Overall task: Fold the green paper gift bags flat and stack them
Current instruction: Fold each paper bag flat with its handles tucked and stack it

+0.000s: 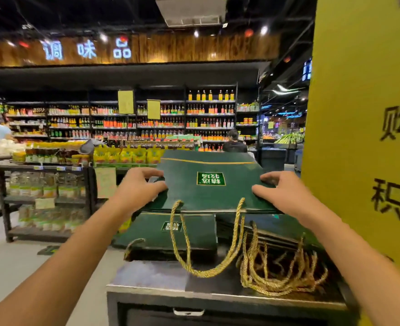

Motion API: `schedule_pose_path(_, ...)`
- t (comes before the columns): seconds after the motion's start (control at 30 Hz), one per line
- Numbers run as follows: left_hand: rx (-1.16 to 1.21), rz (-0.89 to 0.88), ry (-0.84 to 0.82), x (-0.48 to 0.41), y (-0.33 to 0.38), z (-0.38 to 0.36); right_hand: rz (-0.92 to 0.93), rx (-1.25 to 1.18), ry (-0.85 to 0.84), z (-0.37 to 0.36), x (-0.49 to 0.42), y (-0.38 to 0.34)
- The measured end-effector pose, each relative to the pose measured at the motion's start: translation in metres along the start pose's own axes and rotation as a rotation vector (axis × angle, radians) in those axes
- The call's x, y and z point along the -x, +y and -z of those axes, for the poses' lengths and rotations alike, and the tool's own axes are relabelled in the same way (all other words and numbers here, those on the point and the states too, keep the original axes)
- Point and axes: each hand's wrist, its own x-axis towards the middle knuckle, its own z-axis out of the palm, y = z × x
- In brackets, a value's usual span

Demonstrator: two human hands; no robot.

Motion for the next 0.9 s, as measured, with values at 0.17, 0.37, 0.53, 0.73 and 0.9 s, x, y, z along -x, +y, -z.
schedule_pose_path(0.17, 0.036, -0.002, -0.147, -0.019, 0.022, -0.065, -0.14, 0.213, 0.043, 0.031, -0.008, 0.049)
schedule_pose_path(0.37, -0.016, 0.016, -0.229, -0.024, 0.019, -0.124, -0.224, 0.465, 0.089, 0.023, -0.017, 0.093)
schedule_pose_path(0.53, -0.114, -0.024, -0.294, -0.014, 0.02, -0.15, -0.251, 0.616, 0.046, 0.013, -0.018, 0.116)
schedule_pose_path(0.73, -0.354, -0.105, -0.39, -0.04, 0.02, -0.155, -0.153, 0.747, 0.161, 0.01, -0.022, 0.115)
schedule_pose_path(0.9, -0.519, -0.281, -0.522, -0.067, 0.029, -0.167, -0.085, 0.429, -0.025, 0.002, -0.06, 0.118)
